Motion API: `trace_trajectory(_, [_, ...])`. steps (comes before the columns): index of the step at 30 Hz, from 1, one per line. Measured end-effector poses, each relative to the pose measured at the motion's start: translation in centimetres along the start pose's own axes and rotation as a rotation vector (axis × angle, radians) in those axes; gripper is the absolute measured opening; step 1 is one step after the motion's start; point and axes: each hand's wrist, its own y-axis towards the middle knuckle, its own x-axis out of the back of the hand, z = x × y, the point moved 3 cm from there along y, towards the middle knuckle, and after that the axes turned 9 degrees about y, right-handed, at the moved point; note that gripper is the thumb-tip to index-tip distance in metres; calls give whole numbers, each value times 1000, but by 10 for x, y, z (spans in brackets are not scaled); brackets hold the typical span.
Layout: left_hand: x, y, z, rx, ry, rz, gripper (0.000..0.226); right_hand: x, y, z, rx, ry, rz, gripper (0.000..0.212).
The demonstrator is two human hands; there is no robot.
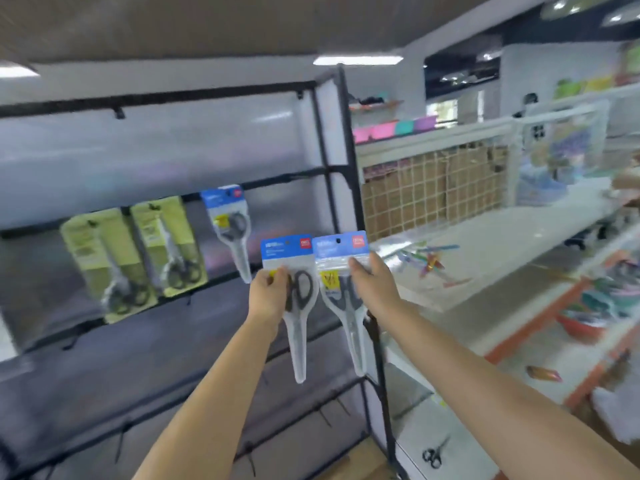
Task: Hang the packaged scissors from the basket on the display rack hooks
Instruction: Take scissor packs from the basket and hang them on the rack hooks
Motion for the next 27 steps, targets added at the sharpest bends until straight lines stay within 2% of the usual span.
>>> trace_trajectory(2, [25, 8, 5, 2, -7, -25, 32, -26, 2, 5, -31, 50, 61, 12])
trace_trajectory(4, [44, 17, 12, 19, -15, -59, 29, -48, 7, 6, -52, 46, 107, 16])
trace_trajectory(10, [85, 47, 39, 103, -48, -146, 27, -99, 29, 13, -83, 105, 155, 12])
trace_trajectory(16, [96, 81, 45, 104, -51, -167, 28, -132, 58, 19, -46, 137, 151, 23])
trace_trajectory(19, [98, 97, 40, 70, -69, -167, 28, -148, 74, 27, 0, 172, 173, 15])
trace_trajectory(27, [110, 122, 25, 13, -45, -230, 36, -182, 101, 34, 50, 231, 184, 18])
